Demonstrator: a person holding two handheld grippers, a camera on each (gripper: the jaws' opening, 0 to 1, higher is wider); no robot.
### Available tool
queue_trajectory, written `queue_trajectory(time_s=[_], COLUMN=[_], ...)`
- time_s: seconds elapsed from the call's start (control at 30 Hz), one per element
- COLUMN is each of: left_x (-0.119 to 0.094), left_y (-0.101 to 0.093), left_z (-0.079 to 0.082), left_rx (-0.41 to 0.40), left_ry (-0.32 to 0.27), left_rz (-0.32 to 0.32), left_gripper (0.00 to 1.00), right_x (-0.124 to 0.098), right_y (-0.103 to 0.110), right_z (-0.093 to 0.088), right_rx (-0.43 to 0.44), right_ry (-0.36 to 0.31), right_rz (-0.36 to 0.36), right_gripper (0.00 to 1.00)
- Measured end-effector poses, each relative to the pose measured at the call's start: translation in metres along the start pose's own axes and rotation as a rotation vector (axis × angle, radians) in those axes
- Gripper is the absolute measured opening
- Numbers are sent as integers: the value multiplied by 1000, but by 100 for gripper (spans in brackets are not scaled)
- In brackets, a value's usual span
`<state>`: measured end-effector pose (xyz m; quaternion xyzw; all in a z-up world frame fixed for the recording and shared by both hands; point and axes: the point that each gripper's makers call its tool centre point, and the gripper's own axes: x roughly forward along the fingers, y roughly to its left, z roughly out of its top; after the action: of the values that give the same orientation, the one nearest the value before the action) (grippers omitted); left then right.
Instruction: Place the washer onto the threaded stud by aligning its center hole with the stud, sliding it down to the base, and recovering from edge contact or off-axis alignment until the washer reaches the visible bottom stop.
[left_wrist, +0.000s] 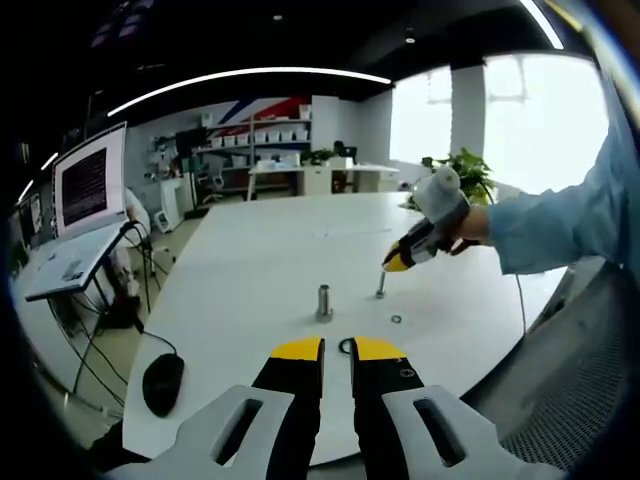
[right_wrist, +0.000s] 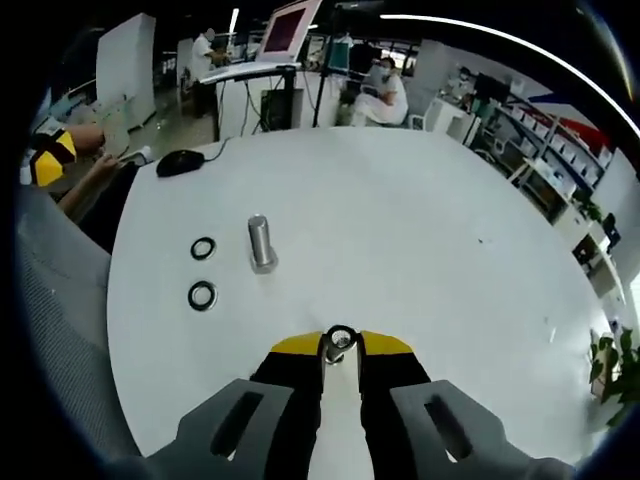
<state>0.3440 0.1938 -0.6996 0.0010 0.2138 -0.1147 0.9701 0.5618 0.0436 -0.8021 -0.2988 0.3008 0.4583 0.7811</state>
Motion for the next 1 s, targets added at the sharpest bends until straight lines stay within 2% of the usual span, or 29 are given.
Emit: queue_trajectory(time_s=[0.4, 0.6, 0.73, 0.9, 1.0], left_x=[0, 0, 0, 0, 0], left_y=[0, 1, 1, 1, 1], left_z=[0, 0, 0, 0, 0], left_rx=[-1, -2, -1, -2, -2], left_ry=[1, 1, 1, 1, 0], left_rz=[2, 3, 3, 3, 3], left_gripper=[8, 8, 8, 8, 8], right_x=[8, 10, 11, 9, 5], right_y=[-1, -1, -1, 1, 0], right_z=[-9, -9, -13, -14, -8], right_rx=[0, 11, -7, -4, 3], right_ry=[36, 31, 43, 38, 14], right_rz=[7, 14, 13, 5, -6], right_gripper=[14, 14, 17, 17, 17])
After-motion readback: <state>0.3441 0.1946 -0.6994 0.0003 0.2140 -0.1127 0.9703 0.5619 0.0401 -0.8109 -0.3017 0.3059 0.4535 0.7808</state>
